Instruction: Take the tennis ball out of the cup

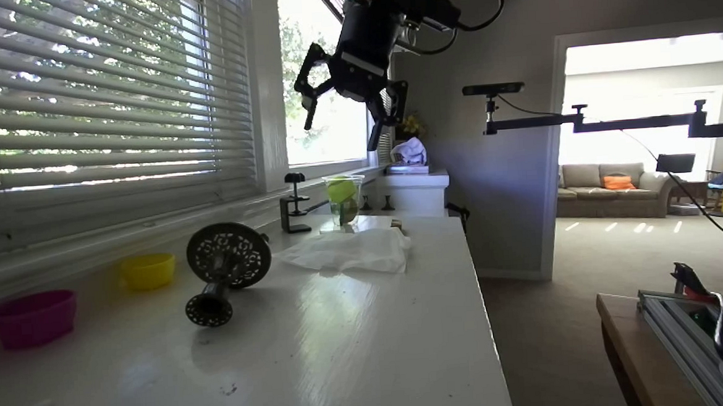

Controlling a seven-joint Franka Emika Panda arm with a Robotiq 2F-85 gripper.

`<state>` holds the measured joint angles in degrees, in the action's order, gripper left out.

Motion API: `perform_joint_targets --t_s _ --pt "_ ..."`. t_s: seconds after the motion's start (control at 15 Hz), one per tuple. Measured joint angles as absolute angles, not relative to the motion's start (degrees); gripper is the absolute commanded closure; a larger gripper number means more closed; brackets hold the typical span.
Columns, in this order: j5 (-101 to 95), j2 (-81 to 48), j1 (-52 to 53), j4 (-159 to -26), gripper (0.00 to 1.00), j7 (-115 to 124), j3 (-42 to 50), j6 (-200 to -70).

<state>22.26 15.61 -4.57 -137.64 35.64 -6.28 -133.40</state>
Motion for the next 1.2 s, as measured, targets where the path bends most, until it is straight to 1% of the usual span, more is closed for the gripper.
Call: perform_joint_targets --t_s 0.2,0.4,0.73,1.2 --pt "16.52 11.55 -7.1 -136.03 0.0 41.08 -4.58 -139.46" --pt "9.05 6.58 -9.26 -132.42 0.0 46.25 -2.29 -142.1" --pt "-0.5 0.29 -9.46 -123.53 0.0 49.91 0.92 -139.96" --pt "-1.02 -7.91 -7.96 -113.13 0.0 50.78 3.46 -135.34"
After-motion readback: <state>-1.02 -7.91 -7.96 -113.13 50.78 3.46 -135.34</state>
